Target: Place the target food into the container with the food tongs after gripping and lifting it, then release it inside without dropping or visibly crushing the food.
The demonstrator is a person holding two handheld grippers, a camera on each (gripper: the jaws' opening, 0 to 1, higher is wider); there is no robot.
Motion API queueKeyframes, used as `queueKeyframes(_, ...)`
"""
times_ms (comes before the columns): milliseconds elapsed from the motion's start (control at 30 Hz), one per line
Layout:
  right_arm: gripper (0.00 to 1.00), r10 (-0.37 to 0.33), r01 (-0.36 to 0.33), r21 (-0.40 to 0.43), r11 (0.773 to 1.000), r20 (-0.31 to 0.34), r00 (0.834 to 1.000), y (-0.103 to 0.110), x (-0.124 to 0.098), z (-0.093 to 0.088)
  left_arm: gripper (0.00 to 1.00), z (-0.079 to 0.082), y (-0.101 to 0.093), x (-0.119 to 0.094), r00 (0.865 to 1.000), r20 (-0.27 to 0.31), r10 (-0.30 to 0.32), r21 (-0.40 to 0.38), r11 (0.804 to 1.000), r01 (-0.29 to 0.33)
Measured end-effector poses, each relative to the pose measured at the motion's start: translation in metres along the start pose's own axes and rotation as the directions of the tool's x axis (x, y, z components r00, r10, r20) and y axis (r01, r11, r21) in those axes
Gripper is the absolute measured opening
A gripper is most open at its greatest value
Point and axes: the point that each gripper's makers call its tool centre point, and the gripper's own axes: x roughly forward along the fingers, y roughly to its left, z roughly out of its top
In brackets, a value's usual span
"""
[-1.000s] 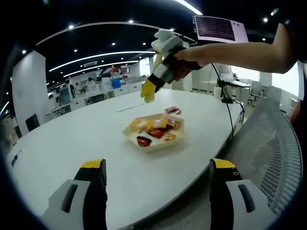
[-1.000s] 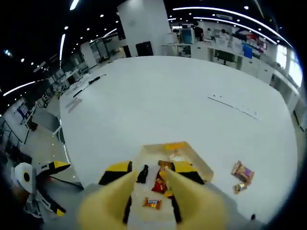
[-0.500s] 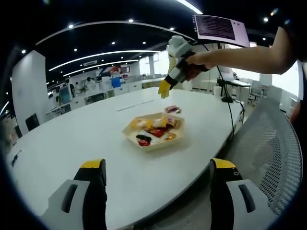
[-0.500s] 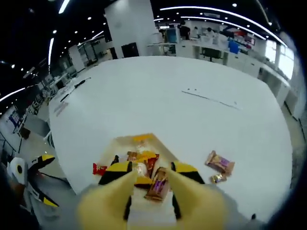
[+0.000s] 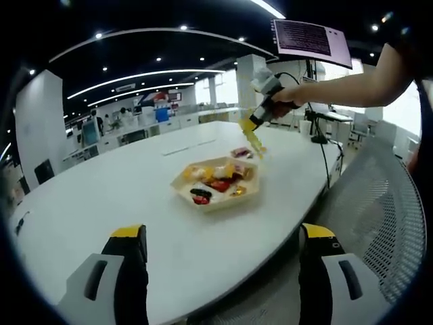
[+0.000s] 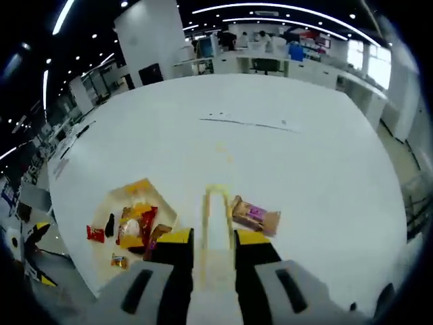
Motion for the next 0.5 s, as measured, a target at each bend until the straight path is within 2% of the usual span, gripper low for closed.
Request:
queueKeyframes(33,0.08,-0.013,0.014,-0.019,1.000,0.004,1.000,-0.004,0.001,0.000,0.90,0.000,0.000,0.000,1.000,-0.001,-0.002,-0.001,1.000,0.002)
queueKeyframes(67,0.07,-0.042,0.043,-0.048,0.998,0.012,0.999,-0.011,0.002,-0.002,0.90,-0.001,-0.001,0.000,1.000,-0.005,-0.007,-0.002,1.000,0.007)
queueKeyframes(133,0.08,-0.029,0.029,-0.008,1.000,-0.007,1.000,-0.013,0.005,-0.009,0.90,-0.001,-0.002,0.001,1.000,-0.009,-0.011,-0.003,1.000,0.011)
queueKeyframes(300,0.11,-0.029,0.029,-0.010,1.000,-0.018,0.999,-0.012,0.007,-0.019,0.90,-0.003,-0.001,0.001,1.000,-0.015,-0.010,-0.005,1.000,0.010)
queueKeyframes(500,0.12,-0.020,0.020,-0.009,1.000,-0.019,1.000,-0.002,0.007,-0.021,0.90,-0.003,-0.002,0.001,1.000,-0.020,-0.012,-0.006,1.000,0.012)
